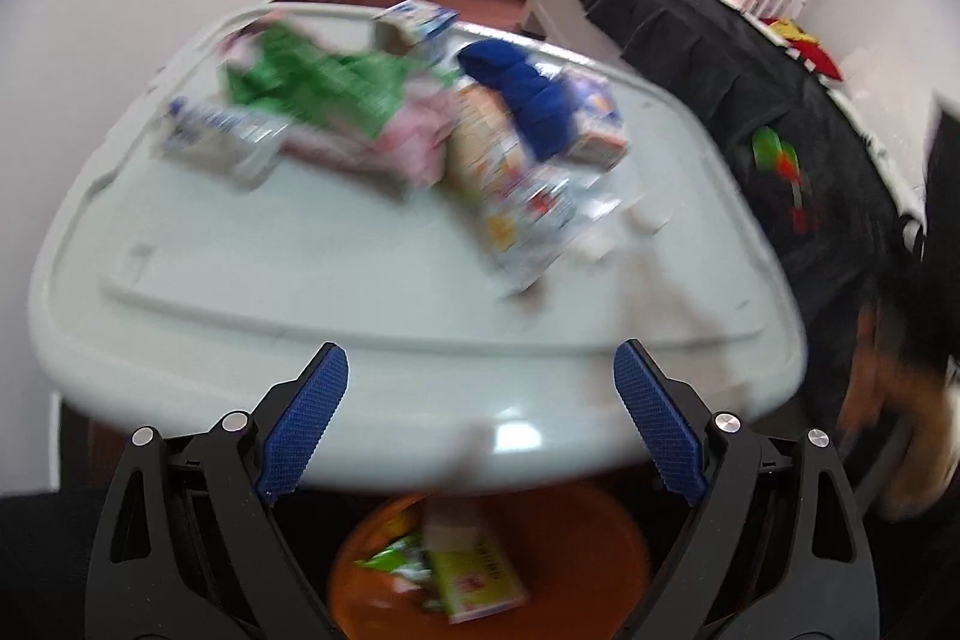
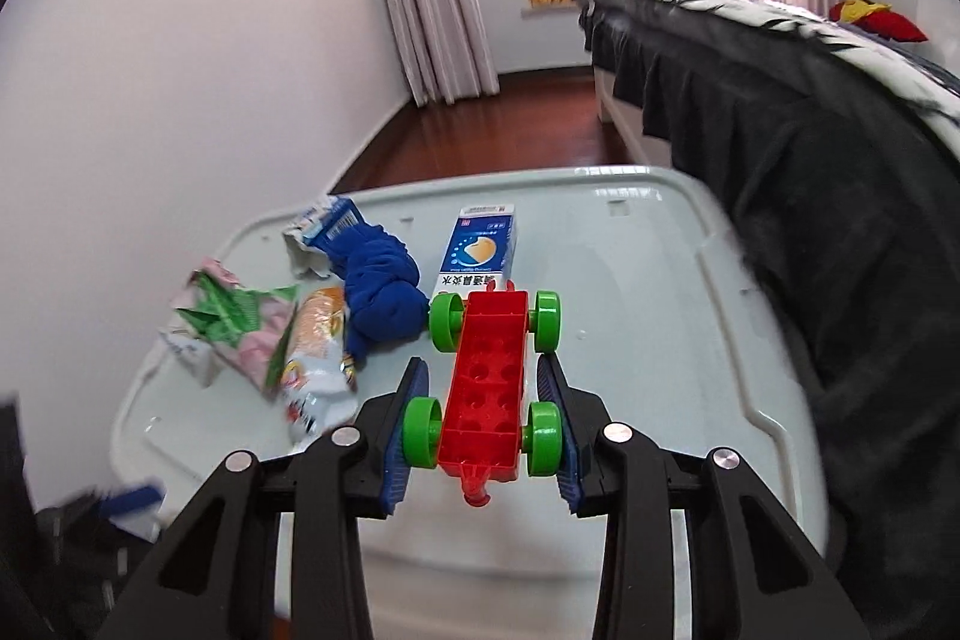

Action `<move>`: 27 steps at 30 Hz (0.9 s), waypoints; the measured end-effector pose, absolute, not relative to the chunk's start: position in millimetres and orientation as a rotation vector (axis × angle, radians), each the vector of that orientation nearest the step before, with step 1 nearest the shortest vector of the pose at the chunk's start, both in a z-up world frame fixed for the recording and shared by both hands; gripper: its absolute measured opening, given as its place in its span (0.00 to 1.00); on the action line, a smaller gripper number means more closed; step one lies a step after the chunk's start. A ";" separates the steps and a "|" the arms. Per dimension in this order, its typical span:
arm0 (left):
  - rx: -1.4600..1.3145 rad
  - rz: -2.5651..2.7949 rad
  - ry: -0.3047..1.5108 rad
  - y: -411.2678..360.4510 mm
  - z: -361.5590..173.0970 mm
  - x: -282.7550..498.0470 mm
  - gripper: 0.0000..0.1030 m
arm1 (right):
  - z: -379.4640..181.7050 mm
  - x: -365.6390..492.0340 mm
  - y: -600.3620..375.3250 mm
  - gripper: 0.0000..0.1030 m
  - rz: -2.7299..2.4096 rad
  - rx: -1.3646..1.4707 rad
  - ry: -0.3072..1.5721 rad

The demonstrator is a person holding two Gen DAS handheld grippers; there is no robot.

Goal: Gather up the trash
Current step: 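Grasp the red toy car with the right tool while the left tool grasps the drink pouch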

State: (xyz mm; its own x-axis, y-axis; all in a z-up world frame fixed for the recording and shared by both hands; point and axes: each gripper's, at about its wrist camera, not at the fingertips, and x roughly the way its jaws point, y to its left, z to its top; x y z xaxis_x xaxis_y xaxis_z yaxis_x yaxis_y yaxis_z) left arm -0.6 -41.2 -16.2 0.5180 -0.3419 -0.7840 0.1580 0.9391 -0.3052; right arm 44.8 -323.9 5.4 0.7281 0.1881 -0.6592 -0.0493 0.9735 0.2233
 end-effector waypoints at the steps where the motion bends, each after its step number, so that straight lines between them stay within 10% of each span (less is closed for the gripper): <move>1: -0.214 -0.310 0.979 -48.3 -9.7 8.1 0.87 | 4.8 36.2 -329.2 0.36 0.134 0.204 0.741; 18: -0.428 -0.149 1.314 -88.7 -70.7 148.4 0.88 | -3.5 30.1 -362.1 0.37 0.140 0.326 0.738; 24: -0.260 -0.159 1.223 -102.3 -62.7 140.1 0.39 | -4.9 34.3 -359.2 0.37 0.142 0.323 0.745; 27: -0.206 -0.203 1.183 -102.4 -49.9 121.1 0.34 | -4.6 33.5 -360.7 0.37 0.130 0.331 0.741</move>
State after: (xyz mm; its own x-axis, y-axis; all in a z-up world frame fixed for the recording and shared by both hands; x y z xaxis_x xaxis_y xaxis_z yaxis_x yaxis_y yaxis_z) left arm 121.1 -102.4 -49.9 0.3643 -0.2638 -0.8931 0.0489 0.9631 -0.2645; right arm 33.5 -360.7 -4.6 0.7326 0.2319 -0.6399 -0.0002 0.9402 0.3406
